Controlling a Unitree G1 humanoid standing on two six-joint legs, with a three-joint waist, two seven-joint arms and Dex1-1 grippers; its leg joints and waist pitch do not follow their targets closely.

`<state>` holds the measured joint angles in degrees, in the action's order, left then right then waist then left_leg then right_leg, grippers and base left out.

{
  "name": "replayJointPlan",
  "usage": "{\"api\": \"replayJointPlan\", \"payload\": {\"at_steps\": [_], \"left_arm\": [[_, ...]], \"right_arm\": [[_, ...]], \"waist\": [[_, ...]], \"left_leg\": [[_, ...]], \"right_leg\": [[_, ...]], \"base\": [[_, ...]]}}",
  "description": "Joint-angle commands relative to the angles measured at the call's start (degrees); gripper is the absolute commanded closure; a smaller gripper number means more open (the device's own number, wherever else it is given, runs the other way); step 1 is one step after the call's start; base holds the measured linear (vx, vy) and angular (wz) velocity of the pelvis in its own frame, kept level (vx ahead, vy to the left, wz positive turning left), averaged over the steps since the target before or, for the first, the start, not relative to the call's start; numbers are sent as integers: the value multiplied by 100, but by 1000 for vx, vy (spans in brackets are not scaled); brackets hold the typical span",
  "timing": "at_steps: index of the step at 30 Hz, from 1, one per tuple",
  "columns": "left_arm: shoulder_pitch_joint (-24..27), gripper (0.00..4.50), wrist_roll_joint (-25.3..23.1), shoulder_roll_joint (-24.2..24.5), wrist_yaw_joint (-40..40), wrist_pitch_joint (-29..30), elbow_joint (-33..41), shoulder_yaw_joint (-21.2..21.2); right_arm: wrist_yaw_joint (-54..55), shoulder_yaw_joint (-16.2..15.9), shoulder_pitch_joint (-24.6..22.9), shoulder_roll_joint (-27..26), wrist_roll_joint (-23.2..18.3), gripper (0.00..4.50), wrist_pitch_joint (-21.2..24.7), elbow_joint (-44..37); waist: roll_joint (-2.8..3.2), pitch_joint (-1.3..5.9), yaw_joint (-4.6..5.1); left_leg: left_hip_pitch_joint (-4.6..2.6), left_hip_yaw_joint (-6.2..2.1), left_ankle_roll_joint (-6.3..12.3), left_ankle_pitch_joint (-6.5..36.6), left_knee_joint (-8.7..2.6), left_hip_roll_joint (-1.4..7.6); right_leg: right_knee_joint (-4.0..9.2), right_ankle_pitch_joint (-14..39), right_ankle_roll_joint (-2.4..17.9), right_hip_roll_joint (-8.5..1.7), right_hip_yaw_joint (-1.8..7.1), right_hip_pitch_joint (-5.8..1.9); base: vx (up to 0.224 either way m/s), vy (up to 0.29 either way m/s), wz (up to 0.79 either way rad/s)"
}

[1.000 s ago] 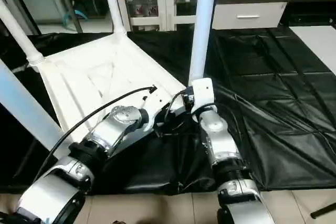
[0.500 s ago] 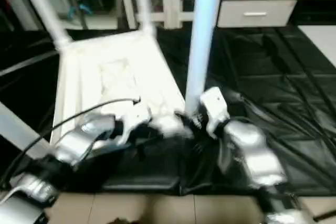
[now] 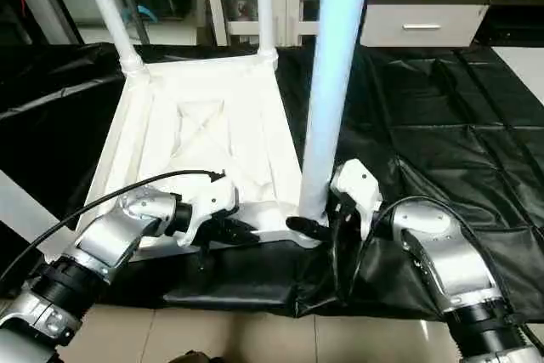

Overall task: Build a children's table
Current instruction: Rotate leg to tighten

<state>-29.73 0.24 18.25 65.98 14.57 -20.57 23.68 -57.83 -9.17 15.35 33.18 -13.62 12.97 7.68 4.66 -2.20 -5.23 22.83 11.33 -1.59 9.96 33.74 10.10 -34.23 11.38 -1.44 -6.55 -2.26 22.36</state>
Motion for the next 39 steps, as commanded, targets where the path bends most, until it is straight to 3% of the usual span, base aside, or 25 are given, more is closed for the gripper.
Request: {"api": "replayJointPlan", "payload": {"at_steps": [1,7,8,10,17,22,27,29,30,32,33,34,36,37,39], "left_arm": [[-137,450,57,-44,167,-92,8,87],[-167,450,53,-71,127,-98,-41,49],[-163,450,59,-73,115,-93,-37,37],[-156,450,67,-71,101,-93,-30,23],[-139,450,67,-41,117,-129,-41,9],[-111,450,76,-27,128,-143,-40,-5],[-118,450,115,-92,74,-99,-70,-43],[-125,450,119,-104,47,-91,-83,-59],[-169,450,105,-188,-118,-78,-188,-116],[-169,450,105,-188,-118,-78,-188,-116],[-269,450,64,-469,-543,-123,-521,-219],[-269,450,64,-469,-543,-123,-521,-219],[-308,450,41,-577,-699,-152,-652,-246],[-371,450,13,-708,-882,-171,-817,-273],[-562,450,-83,-1026,-1415,-212,-1238,-349]], "right_arm": [[-183,-114,-47,125,82,37,-18,65],[-276,-154,-16,146,114,52,-68,226],[-267,-160,-5,133,129,80,-71,249],[-255,-145,26,92,144,89,-80,290],[-275,-114,78,46,119,158,-90,343],[-319,-67,51,20,48,173,-71,336],[-179,51,-42,-179,-111,175,-57,307],[-132,68,-47,-218,-120,175,-63,314],[305,208,8,-474,-102,176,-60,468],[305,208,8,-474,-102,176,-60,468],[1421,567,112,-1061,-68,176,-56,831],[1421,567,112,-1061,-68,176,-56,831],[1826,697,141,-1275,-63,176,-56,947],[2247,806,161,-1514,-53,176,-43,1035],[3239,996,245,-2000,97,176,9,1275]], "waist": [[-103,379,20],[-127,371,17],[-127,375,19],[-151,381,20],[-147,387,17],[-144,376,18],[-80,379,25],[-101,381,36],[-76,375,52],[-94,369,72],[-84,371,92],[-67,352,125],[-97,353,189],[-71,349,214],[-107,340,271]], "left_leg": [[-160,-106,574,858,-347,274],[-143,-109,576,996,-340,273],[-148,-110,568,988,-338,274],[-146,-108,591,916,-328,272],[-132,-107,666,826,-305,265],[-132,-110,604,979,-310,264],[-142,-117,516,1096,-322,265],[-132,-116,507,1089,-318,257],[-135,-114,484,1143,-327,252],[-127,-123,397,1310,-346,243],[-128,-130,358,1350,-356,247],[-146,-115,265,1481,-365,233],[-121,-149,86,1664,-403,217],[-123,-147,72,1735,-410,216],[-137,-136,24,1778,-413,212]], "right_leg": [[301,130,1554,-164,111,-200],[304,298,1580,-176,110,-207],[302,309,1568,-173,111,-205],[293,234,1581,-170,110,-206],[274,181,1598,-173,106,-207],[288,408,1561,-171,109,-194],[288,424,1556,-166,109,-184],[288,371,1562,-163,107,-189],[296,398,1563,-153,104,-176],[311,600,1530,-161,99,-192],[312,651,1494,-161,101,-187],[348,820,1479,-161,111,-134],[357,1122,1351,-157,83,-183],[366,1185,1323,-162,94,-155],[396,1212,1268,-148,108,-124]], "base": [[0,0,0],[0,0,0],[0,0,0],[0,0,0],[0,0,0],[0,0,0],[0,0,0],[0,0,0],[0,0,0],[0,0,0],[0,0,0],[0,0,0],[0,0,0],[0,0,0],[0,0,0]]}}
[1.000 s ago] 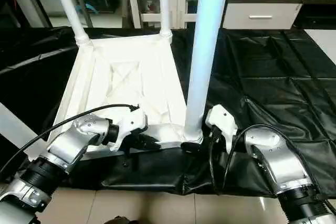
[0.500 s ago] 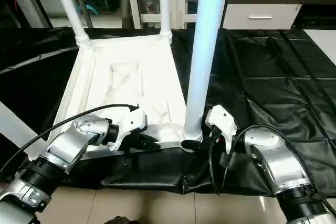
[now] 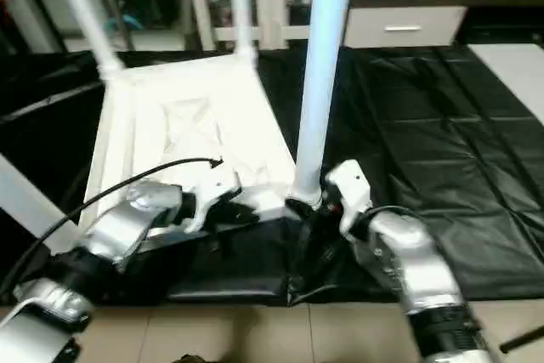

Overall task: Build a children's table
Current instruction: Rotate leg to tighten

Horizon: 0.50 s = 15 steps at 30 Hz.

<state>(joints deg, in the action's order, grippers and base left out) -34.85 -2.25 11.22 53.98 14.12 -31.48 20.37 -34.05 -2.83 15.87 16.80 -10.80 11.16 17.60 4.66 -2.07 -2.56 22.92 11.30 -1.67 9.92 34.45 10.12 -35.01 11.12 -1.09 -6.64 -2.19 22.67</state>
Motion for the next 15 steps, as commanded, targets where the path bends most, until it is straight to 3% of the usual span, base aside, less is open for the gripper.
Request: {"api": "replayJointPlan", "payload": {"at_steps": [1,4,6,7,9,15], "left_arm": [[-131,450,95,-440,-472,-178,-310,-37],[-327,450,-33,-752,-1170,-114,-651,-133],[-327,450,-33,-752,-1170,-114,-651,-133],[-518,450,-152,-989,-1825,-22,-945,-249],[-607,450,-247,-1060,-2182,-72,-1080,-285],[-759,450,-364,-1151,-2492,-231,-1329,-363]], "right_arm": [[1277,382,239,-509,-15,176,158,400],[2104,319,398,-864,357,176,66,685],[2104,319,398,-864,357,176,66,685],[2592,163,578,-1126,667,176,100,909],[2626,31,682,-1192,794,176,56,1007],[2700,160,971,-1412,688,176,-233,1213]], "waist": [[-113,327,20],[-115,322,54],[-124,337,56],[-97,324,61],[-100,336,64],[-89,357,44]], "left_leg": [[-153,-147,-23,1894,-493,200],[-154,-143,-30,1954,-496,200],[-142,-152,-20,1893,-499,191],[-155,-139,-18,1920,-499,193],[-154,-147,-18,1954,-497,183],[-117,-145,142,1732,-486,186]], "right_leg": [[491,1403,1193,-149,88,-167],[521,1540,1102,-152,96,-145],[520,1526,1064,-153,91,-168],[534,1513,1060,-144,97,-127],[539,1558,1040,-147,91,-146],[512,1070,1069,-155,85,-176]], "base": [[0,0,0],[0,0,0],[0,0,0],[0,0,0],[0,0,0],[0,0,0]]}}
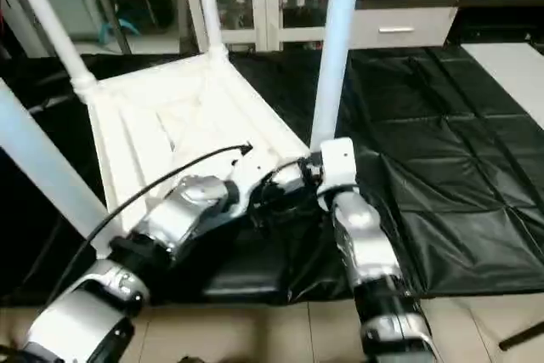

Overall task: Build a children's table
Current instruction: Rotate leg to tighten

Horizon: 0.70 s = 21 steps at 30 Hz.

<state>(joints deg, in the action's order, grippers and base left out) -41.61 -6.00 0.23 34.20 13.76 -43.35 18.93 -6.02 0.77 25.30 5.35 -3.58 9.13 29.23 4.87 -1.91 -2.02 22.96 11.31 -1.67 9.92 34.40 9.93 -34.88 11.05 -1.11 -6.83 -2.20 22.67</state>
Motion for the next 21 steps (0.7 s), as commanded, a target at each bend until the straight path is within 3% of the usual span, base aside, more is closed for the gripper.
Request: {"api": "replayJointPlan", "payload": {"at_steps": [1,3,4,6,8,9,10,11,12,13,14,15,18,19,21], "left_arm": [[-71,450,29,15,-381,-216,-118,-236],[-44,450,45,69,-265,-257,-84,-233],[-8,450,59,136,-132,-288,-44,-226],[23,450,68,197,-28,-281,-5,-214],[101,450,107,305,212,-230,103,-181],[168,450,104,412,451,-239,198,-111],[260,450,94,550,732,-172,347,-10],[350,450,81,686,991,-122,488,92],[350,450,81,686,991,-122,488,92],[528,450,115,921,1448,-91,786,239],[607,450,145,1024,1647,-49,936,296],[808,450,250,1300,2171,19,1347,450],[1057,450,441,1687,2906,139,1930,671],[1119,450,520,1782,3112,182,2095,722],[1206,450,634,1909,3400,263,2369,777]], "right_arm": [[-161,-234,-28,-249,9,176,-140,-85],[-273,-254,-108,-214,-25,176,-123,-233],[-409,-266,-213,-171,-69,141,-85,-426],[-514,-266,-294,-133,-100,120,-43,-595],[-636,-255,-410,-5,-197,97,112,-887],[-934,-300,-487,188,-282,79,271,-1105],[-1343,-326,-572,419,-441,79,460,-1333],[-1740,-356,-646,641,-579,70,615,-1522],[-1740,-356,-646,641,-579,61,615,-1522],[-2396,-455,-775,1092,-707,61,775,-1824],[-2667,-490,-827,1281,-763,61,826,-1943],[-3292,-525,-931,1702,-910,61,892,-2173],[-4022,-495,-999,2135,-1123,61,947,-2329],[-4217,-509,-1001,2241,-1165,61,941,-2327],[-4681,-607,-1009,2483,-1253,61,945,-2347]], "waist": [[-78,343,-17],[-71,347,-30],[-25,347,-33],[-56,355,-47],[-37,352,-47],[-97,351,-36],[-52,346,-49],[-111,335,-36],[-71,340,-52],[-111,342,-40],[-102,347,-61],[-106,340,-65],[-70,348,-84],[-111,341,-87],[-111,337,-102]], "left_leg": [[-128,-141,172,1697,-475,205],[-117,-142,239,1619,-470,201],[-121,-139,274,1603,-467,202],[-118,-136,314,1540,-463,206],[-94,-143,386,1476,-464,210],[-86,-133,422,1431,-459,204],[-91,-145,449,1446,-467,215],[-79,-144,471,1461,-472,226],[-89,-149,503,1462,-466,242],[-98,-137,515,1462,-460,245],[-92,-156,525,1417,-462,261],[-80,-149,583,1332,-462,275],[-118,-130,628,1267,-446,289],[-116,-125,617,1242,-451,288],[-133,-117,588,1302,-451,290]], "right_leg": [[504,975,1096,-134,79,-174],[488,876,1123,-134,73,-190],[488,882,1127,-142,75,-189],[484,853,1126,-143,76,-200],[472,789,1117,-143,72,-219],[481,797,1114,-134,67,-221],[478,907,1117,-145,64,-228],[490,954,1108,-142,67,-237],[475,1001,1108,-152,78,-230],[487,1024,1120,-141,81,-221],[464,972,1124,-153,82,-249],[450,851,1163,-154,91,-237],[412,585,1334,-134,92,-196],[403,559,1386,-137,89,-199],[405,611,1443,-142,92,-192]], "base": [[0,0,0],[0,0,0],[0,0,0],[0,0,0],[0,0,0],[0,0,0],[0,0,0],[0,0,0],[0,0,0],[0,0,0],[0,0,0],[0,0,0],[0,0,0],[0,0,0],[0,0,0]]}}
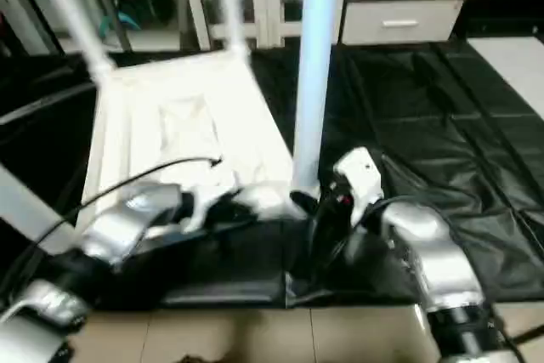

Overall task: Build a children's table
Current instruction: Rotate leg to tighten

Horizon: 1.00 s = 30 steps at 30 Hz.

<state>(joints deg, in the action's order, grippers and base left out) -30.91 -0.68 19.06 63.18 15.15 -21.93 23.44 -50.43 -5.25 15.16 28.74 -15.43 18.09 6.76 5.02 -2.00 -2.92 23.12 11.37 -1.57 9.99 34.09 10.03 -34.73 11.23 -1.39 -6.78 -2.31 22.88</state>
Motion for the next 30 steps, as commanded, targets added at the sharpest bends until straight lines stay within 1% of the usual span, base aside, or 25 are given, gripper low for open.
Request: {"api": "replayJointPlan", "payload": {"at_steps": [1,2,5,6,7,10,11,12,13,17,18,20,22,23,24,25,26,28,30], "left_arm": [[136,450,102,25,502,124,227,326],[137,450,96,43,539,183,306,323],[145,450,97,55,552,222,363,326],[116,450,134,62,565,305,443,318],[98,450,142,54,558,325,450,313],[60,450,135,9,491,329,420,275],[60,450,135,9,491,329,420,275],[58,450,141,-15,468,329,411,254],[57,450,135,-24,456,321,400,252],[53,450,126,-48,427,336,395,265],[46,450,132,-51,418,351,401,268],[26,450,142,-65,411,376,398,263],[21,450,140,-63,417,374,396,261],[19,450,142,-49,434,372,399,255],[15,450,144,-47,444,378,396,251],[13,450,143,-42,454,380,394,249],[15,450,146,-38,466,385,396,249],[24,450,146,-29,483,392,403,253],[30,450,147,-21,492,394,407,254]], "right_arm": [[-241,-4,5,144,-68,61,49,-100],[-570,-124,25,307,-142,61,101,-111],[-685,-159,29,372,-169,61,119,-123],[-1034,-281,63,447,-196,61,76,-76],[-1160,-339,82,455,-165,61,32,-18],[-1287,-497,150,452,-6,61,-103,183],[-1287,-497,150,452,-6,61,-103,183],[-1266,-541,171,442,72,61,-175,247],[-1280,-571,175,447,108,61,-219,275],[-1200,-550,201,387,115,61,-254,376],[-1195,-540,209,367,133,76,-254,392],[-1199,-540,218,339,168,97,-275,435],[-1199,-545,216,330,174,113,-286,446],[-1188,-547,204,316,172,113,-283,438],[-1185,-548,199,315,160,131,-285,432],[-1185,-547,198,315,148,140,-281,429],[-1189,-549,196,317,143,140,-283,431],[-1198,-551,190,321,141,164,-297,446],[-1206,-552,187,320,146,171,-306,457]], "waist": [[-122,338,-31],[-135,333,-39],[-143,324,-84],[-184,324,-81],[-200,326,-93],[-184,332,-104],[-194,337,-100],[-183,341,-112],[-191,347,-121],[-179,357,-167],[-172,362,-187],[-169,364,-196],[-174,357,-195],[-175,357,-195],[-172,354,-195],[-163,356,-196],[-166,361,-197],[-165,361,-196],[-171,360,-192]], "left_leg": [[-158,-116,538,1328,-420,285],[-160,-110,526,1355,-422,281],[-171,-109,434,1390,-433,285],[-166,-105,414,1411,-433,282],[-156,-107,430,1382,-425,277],[-157,-109,456,1243,-413,280],[-158,-105,461,1217,-405,272],[-158,-105,473,1169,-399,274],[-160,-101,494,1112,-386,269],[-163,-98,568,986,-365,265],[-161,-100,580,958,-360,266],[-163,-99,585,946,-357,267],[-158,-103,560,1012,-365,267],[-158,-103,552,1031,-366,265],[-163,-105,534,1075,-371,268],[-164,-109,525,1077,-372,269],[-165,-110,518,1055,-369,270],[-163,-108,524,1053,-364,265],[-164,-105,523,1077,-364,266]], "right_leg": [[396,647,1482,-150,108,-209],[396,676,1483,-143,109,-207],[402,776,1462,-152,122,-203],[401,801,1452,-152,121,-207],[399,796,1448,-162,121,-217],[386,722,1456,-162,121,-202],[384,690,1468,-156,118,-205],[377,638,1476,-162,122,-206],[372,559,1493,-159,121,-211],[357,398,1524,-152,118,-214],[348,367,1529,-154,117,-220],[342,339,1535,-145,112,-215],[348,432,1534,-147,109,-220],[352,460,1528,-148,110,-223],[358,526,1516,-149,112,-222],[354,535,1509,-147,111,-222],[349,489,1512,-146,112,-223],[345,438,1520,-143,111,-223],[350,461,1524,-144,112,-221]], "base": [[0,0,0],[0,0,0],[0,0,0],[0,0,0],[0,0,0],[0,0,0],[0,0,0],[0,0,0],[0,0,0],[0,0,0],[0,0,0],[0,0,0],[0,0,0],[0,0,0],[0,0,0],[0,0,0],[0,0,0],[0,0,0],[0,0,0]]}}
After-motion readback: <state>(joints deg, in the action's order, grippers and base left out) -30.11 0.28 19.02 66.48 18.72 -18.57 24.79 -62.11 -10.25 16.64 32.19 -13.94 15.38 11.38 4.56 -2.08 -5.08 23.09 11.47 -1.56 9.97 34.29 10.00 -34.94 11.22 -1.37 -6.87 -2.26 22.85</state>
